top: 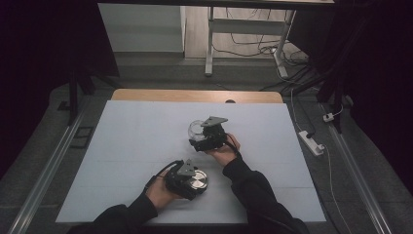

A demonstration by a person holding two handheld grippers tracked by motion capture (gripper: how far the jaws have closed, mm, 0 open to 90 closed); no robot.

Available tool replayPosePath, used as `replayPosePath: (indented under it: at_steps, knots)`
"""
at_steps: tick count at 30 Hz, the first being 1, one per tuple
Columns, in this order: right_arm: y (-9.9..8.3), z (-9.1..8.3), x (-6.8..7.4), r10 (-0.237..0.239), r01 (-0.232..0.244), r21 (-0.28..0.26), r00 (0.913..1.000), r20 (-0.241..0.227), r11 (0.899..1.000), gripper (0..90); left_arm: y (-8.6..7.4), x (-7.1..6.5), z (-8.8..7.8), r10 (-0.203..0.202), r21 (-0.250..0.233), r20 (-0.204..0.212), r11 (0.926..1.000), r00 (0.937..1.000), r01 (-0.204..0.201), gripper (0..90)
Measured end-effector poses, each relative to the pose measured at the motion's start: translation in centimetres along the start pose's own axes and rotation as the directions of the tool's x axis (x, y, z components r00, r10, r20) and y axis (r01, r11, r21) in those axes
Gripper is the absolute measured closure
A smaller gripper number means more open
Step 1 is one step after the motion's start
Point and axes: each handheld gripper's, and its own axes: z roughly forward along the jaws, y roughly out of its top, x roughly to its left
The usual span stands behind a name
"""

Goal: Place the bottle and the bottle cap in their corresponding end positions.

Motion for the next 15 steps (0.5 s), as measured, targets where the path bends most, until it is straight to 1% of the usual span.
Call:
replayPosePath:
  at_steps: [7,15]
  knots:
    - [-0.13,0.0,-0.12,0.003,-0.003,-0.002,1.0,-0.007,1.0,14.6,0.07,-0.06,0.12,0.004,0.016,-0.008,0.9999,1.0,-0.004,19.3]
    - [-0.11,0.02,-0.16,0.019,-0.019,0.005,0.9997,-0.012,1.0,14.2,0.07,0.04,0.16,-0.011,0.021,-0.009,0.9997,0.9999,0.011,19.0]
